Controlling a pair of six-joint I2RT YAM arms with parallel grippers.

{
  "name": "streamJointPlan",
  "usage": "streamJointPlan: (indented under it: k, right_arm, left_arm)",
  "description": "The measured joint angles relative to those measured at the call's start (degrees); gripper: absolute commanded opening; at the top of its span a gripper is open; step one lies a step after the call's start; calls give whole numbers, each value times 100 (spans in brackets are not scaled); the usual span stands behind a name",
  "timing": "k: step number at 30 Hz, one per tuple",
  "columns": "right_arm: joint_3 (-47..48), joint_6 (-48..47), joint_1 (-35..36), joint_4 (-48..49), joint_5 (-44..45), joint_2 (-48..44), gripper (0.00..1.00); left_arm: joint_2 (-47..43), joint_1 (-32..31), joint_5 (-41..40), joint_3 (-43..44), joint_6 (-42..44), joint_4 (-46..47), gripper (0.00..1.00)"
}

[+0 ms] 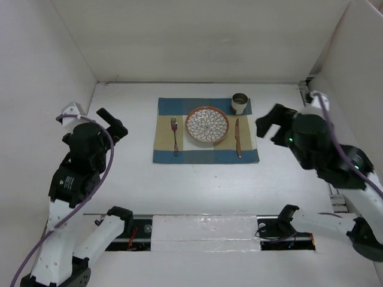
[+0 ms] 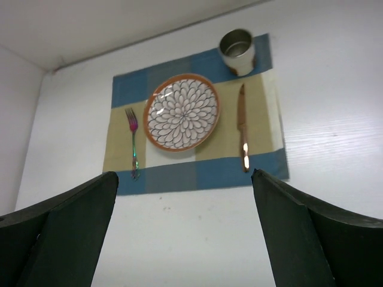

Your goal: Set the dinner table for one person

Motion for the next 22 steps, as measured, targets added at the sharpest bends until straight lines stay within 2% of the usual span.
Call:
streamJointPlan:
  k: [5,9,15,22]
  right_arm:
    - [-201,68,-11,-643,308,-1506,100]
    - [-205,138,-13,-1246,603,-2297,100]
    - [-208,280,-11,-1906,811,-2391,100]
    - [-166,339,-11,-2122,802,-2881,100]
  left_arm:
    - [-479,0,-350,216,-31,-369,100]
    - [-822,2,-474,271,-68,-614,100]
    - [-1486,2,-772,275,-162,-960,100]
    - [-1965,2,-1038,313,-278,-1187,100]
